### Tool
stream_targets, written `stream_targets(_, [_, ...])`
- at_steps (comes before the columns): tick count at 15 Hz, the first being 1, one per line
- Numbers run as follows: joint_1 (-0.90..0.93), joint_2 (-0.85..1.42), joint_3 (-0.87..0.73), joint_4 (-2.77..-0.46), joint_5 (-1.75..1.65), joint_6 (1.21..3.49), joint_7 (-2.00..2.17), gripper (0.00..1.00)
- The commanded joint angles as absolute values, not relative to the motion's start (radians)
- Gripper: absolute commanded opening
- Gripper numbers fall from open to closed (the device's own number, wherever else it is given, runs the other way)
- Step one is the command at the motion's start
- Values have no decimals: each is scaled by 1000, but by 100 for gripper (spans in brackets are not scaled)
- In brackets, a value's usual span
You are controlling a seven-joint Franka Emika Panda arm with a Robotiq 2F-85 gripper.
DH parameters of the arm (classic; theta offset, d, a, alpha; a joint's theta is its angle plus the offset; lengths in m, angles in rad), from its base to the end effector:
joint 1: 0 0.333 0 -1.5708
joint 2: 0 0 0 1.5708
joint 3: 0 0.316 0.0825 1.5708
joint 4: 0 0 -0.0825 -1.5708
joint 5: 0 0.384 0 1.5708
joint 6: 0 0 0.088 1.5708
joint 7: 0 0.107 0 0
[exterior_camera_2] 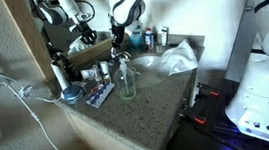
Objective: Put the cup in the sink, then open the tap then close it, then take out the cup from the sink
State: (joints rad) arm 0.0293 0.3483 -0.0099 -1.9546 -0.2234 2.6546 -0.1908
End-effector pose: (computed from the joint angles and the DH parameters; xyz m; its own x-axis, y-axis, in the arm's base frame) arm 0.6449 0.0190 0.3359 0.8715 0.3957 0.2897 0.3390 -0.9130 0.2271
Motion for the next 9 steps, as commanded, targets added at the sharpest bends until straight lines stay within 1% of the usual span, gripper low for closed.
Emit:
stream_targets(1, [50,271,-7,-1936,-245,2590,-174,7])
stream_targets(9, [52,276,-5,-1921,-246,2575,-176,7])
